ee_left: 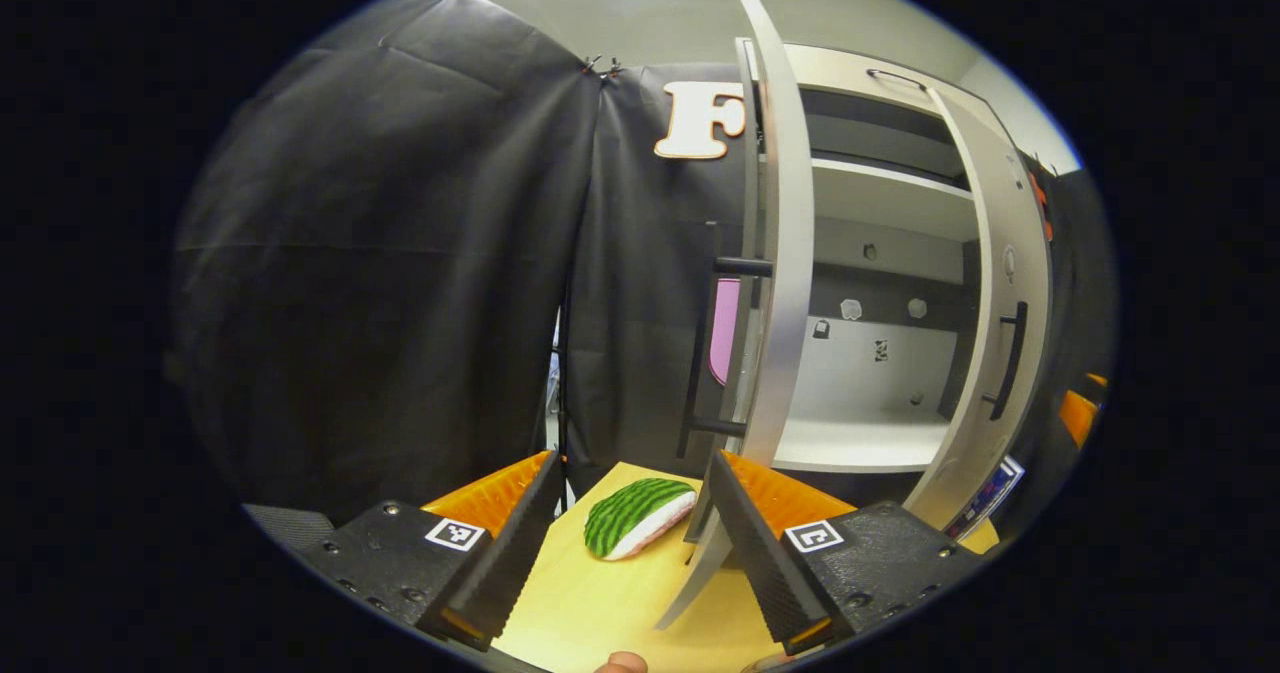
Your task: Grasp the bottle in the cabinet with the left hand and place it on the coaster, then close the right door with the right hand and the left door with the left hand.
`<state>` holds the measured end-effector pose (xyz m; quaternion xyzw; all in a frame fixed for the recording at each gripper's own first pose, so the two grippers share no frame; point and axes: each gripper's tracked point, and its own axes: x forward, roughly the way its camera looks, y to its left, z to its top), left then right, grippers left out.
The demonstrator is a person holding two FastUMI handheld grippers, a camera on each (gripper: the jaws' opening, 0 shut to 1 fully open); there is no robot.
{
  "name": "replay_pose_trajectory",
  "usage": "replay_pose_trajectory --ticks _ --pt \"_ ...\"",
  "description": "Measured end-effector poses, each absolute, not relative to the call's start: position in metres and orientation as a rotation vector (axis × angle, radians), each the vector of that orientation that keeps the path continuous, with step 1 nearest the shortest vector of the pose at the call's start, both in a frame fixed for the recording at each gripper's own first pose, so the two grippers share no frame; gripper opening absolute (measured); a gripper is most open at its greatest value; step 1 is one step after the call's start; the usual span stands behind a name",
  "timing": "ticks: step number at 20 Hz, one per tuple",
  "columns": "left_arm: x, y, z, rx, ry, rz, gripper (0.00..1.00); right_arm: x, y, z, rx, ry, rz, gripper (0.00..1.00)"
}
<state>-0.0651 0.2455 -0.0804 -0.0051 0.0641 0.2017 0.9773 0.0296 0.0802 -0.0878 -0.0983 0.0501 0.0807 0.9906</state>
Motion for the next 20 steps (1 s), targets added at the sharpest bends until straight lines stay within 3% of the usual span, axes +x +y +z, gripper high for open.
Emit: replay_pose_trajectory --ticks 2,3,14,16,20 --pt "-0.062 0.239 -0.08 -0.001 0.127 0.379 0.89 0.03 0.081 -0.089 -0.195 0.102 0.165 0.96" --pt "-0.062 0.235 -0.081 -0.014 0.126 0.362 0.93 0.029 0.082 -0.089 -0.193 0.102 0.167 0.96" --pt "-0.043 0.184 -0.086 0.001 0.129 0.216 0.93 0.022 0.062 -0.08 -0.198 0.093 0.127 0.96" --pt "-0.04 0.178 -0.087 -0.009 0.132 0.199 0.89 0.021 0.06 -0.08 -0.191 0.095 0.118 0.94" --pt "-0.03 0.163 -0.087 -0.007 0.137 0.157 0.93 0.019 0.056 -0.079 -0.199 0.096 0.11 0.96"
